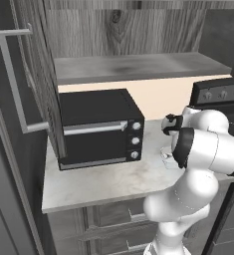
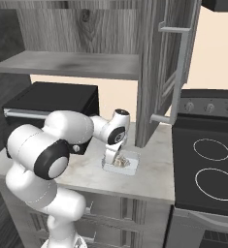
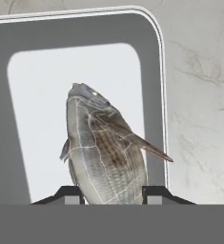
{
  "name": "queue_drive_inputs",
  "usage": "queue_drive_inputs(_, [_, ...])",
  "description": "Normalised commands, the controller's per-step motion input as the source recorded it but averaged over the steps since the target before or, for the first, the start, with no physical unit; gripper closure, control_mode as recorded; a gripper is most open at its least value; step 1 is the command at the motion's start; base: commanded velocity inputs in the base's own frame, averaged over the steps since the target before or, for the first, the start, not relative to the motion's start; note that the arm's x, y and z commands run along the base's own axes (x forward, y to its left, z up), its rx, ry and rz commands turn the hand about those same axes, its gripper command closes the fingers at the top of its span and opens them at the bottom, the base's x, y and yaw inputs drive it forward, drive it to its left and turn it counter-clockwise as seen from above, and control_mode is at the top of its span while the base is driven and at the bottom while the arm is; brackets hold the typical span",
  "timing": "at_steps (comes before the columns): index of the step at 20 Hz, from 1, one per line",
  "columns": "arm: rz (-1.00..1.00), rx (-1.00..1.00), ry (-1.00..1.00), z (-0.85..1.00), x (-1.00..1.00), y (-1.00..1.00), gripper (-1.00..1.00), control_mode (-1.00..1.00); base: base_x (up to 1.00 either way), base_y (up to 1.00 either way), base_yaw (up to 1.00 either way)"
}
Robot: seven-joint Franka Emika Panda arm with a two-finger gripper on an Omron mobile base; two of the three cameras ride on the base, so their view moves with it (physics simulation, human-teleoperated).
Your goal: Retrieve the tupperware from the cabinet, then place the raw meat into the tupperware to avoid contamination.
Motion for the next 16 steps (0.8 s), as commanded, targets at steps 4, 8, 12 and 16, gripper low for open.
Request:
queue_drive_inputs(4, [0.00,0.00,0.00,0.00,0.00,-0.01,-1.00,-1.00,0.00,0.00,0.00])
queue_drive_inputs(8, [0.00,0.00,0.01,0.02,0.00,-0.01,-1.00,-1.00,0.00,0.00,0.00])
queue_drive_inputs(12, [0.00,-0.04,0.03,0.18,0.00,0.00,-1.00,-1.00,0.00,0.00,0.00])
queue_drive_inputs(16, [-0.04,-0.08,0.00,0.35,-0.04,0.09,-1.00,-1.00,0.00,0.00,0.00])
